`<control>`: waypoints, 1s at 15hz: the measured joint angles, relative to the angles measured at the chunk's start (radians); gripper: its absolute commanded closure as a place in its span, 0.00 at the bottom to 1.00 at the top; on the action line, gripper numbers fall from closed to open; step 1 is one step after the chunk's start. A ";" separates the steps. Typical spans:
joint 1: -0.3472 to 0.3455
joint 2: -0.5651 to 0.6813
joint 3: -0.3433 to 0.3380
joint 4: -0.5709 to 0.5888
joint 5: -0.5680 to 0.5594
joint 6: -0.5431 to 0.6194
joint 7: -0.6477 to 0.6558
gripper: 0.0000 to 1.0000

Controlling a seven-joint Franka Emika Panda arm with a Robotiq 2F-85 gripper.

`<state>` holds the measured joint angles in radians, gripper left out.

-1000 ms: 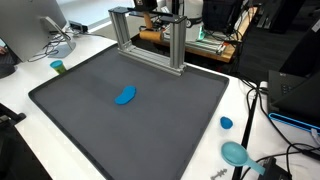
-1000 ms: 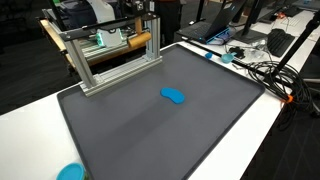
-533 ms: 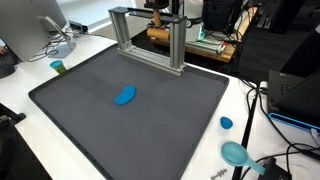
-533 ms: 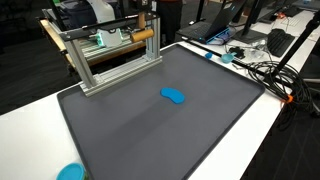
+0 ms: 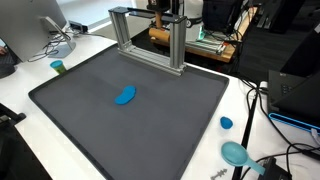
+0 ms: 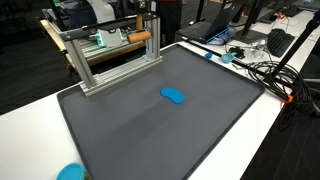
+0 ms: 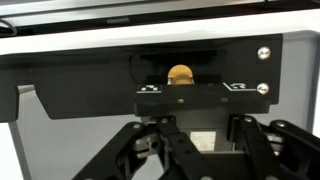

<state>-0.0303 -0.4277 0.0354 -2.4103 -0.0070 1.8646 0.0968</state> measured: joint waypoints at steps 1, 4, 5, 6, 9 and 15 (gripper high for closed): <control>-0.001 0.000 0.000 -0.005 0.000 0.000 0.000 0.78; -0.004 -0.009 -0.002 -0.023 0.000 0.000 0.000 0.78; -0.004 -0.013 -0.004 -0.029 0.000 0.000 0.000 0.78; -0.004 -0.019 -0.005 -0.035 0.000 0.000 0.000 0.78; -0.004 -0.039 -0.009 -0.059 0.001 0.000 0.000 0.26; -0.004 -0.072 -0.012 -0.088 0.001 0.021 -0.025 0.00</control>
<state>-0.0339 -0.4999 0.0236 -2.4988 -0.0063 1.8856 0.0718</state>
